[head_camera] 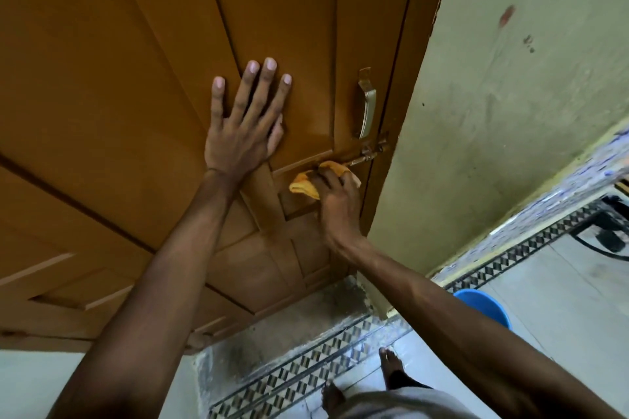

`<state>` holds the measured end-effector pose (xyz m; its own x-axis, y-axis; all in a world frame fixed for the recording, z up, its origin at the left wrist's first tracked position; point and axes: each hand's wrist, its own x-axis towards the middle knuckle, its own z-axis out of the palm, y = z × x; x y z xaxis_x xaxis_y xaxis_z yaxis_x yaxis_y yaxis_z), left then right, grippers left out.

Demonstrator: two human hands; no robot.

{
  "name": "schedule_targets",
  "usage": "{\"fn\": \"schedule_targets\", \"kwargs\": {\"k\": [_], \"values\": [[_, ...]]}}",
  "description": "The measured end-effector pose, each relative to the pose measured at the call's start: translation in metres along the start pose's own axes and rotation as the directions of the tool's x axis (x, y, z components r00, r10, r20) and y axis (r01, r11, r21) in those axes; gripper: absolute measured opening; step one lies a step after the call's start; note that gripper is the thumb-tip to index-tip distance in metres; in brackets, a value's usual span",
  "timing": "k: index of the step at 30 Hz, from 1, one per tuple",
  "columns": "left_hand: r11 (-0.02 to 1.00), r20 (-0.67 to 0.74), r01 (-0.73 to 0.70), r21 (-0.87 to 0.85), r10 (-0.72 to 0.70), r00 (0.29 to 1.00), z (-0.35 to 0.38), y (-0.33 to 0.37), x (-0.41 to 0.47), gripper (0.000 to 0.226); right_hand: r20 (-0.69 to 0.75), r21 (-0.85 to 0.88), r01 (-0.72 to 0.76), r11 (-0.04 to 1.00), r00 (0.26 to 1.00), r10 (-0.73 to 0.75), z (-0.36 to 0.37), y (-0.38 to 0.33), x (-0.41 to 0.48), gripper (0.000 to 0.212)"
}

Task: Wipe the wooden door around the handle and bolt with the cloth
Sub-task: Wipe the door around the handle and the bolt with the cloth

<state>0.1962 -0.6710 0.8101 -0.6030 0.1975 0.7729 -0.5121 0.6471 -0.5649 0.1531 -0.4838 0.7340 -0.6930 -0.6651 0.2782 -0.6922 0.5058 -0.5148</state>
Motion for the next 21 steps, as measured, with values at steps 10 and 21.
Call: {"fn": "schedule_targets", "kwargs": {"k": [10, 21], "values": [[1.000, 0.001, 0.026, 0.011, -0.026, 1.000, 0.005, 0.001, -0.003, 0.060, 0.142, 0.144, 0.149, 0.978, 0.975, -0.170, 0.024, 0.002, -0.017, 0.059], [0.999, -0.021, 0.015, 0.031, -0.014, 1.000, 0.003, 0.002, -0.004, 0.058, 0.643, 0.716, -0.648, -0.258, 0.471, 0.604, -0.014, 0.018, 0.040, 0.031]]}}
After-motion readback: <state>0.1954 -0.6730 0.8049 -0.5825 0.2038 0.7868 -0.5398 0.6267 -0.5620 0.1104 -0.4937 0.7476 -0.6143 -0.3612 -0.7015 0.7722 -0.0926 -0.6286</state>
